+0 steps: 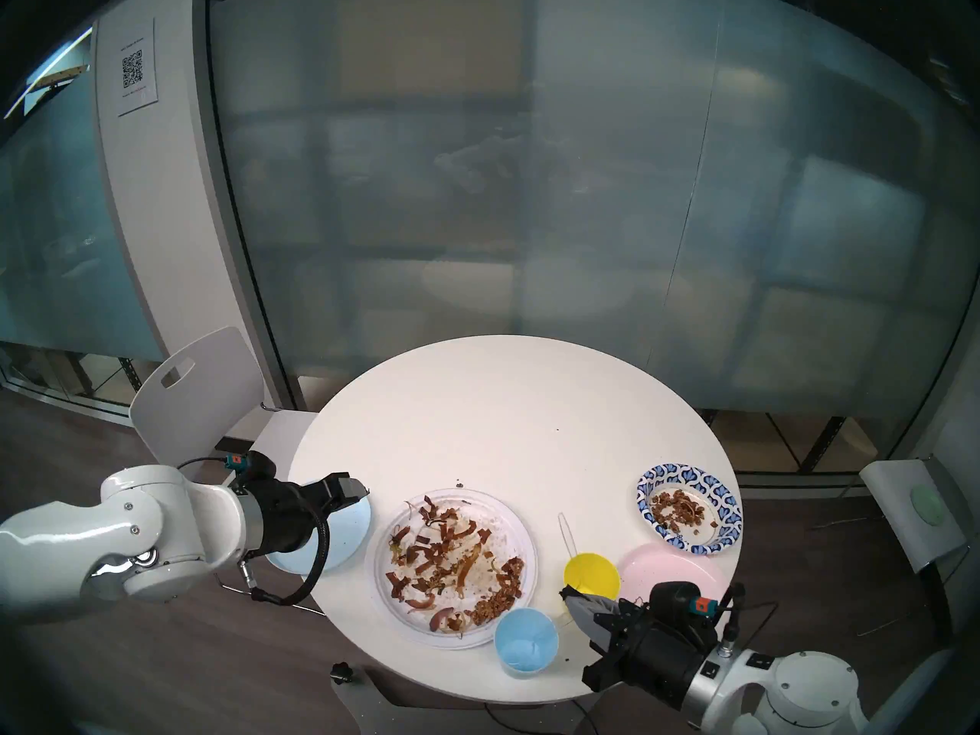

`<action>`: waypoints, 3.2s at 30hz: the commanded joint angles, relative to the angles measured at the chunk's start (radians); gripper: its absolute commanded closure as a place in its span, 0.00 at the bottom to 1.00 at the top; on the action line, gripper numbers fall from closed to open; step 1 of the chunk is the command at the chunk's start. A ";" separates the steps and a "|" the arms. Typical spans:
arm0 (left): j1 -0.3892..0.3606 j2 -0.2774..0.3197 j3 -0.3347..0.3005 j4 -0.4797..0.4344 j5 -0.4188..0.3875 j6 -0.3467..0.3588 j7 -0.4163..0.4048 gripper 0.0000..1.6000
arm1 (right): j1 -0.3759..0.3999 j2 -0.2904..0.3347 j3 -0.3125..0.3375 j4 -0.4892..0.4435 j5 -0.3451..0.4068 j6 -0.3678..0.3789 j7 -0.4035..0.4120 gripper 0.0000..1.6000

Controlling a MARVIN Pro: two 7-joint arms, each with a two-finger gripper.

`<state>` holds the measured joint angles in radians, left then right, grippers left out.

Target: Stack the plates into one stack

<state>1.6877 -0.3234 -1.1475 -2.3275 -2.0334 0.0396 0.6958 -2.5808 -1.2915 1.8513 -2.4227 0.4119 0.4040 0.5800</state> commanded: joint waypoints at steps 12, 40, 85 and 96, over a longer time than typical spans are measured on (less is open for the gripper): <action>-0.010 0.001 -0.002 -0.006 0.001 -0.003 -0.005 0.00 | 0.010 -0.006 0.057 -0.021 0.106 -0.072 0.124 1.00; -0.018 0.006 0.007 -0.006 -0.003 -0.007 -0.006 0.00 | -0.035 -0.042 0.305 -0.021 0.249 -0.159 0.318 1.00; -0.029 0.014 0.020 -0.006 -0.006 -0.015 -0.011 0.00 | 0.082 0.027 0.328 -0.021 0.220 0.039 0.143 1.00; -0.031 0.016 0.023 -0.007 -0.007 -0.017 -0.013 0.00 | 0.104 0.041 0.274 -0.021 0.163 0.079 0.091 1.00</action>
<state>1.6627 -0.3068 -1.1178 -2.3277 -2.0429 0.0245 0.6885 -2.5036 -1.2676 2.1515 -2.4262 0.5948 0.4716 0.6959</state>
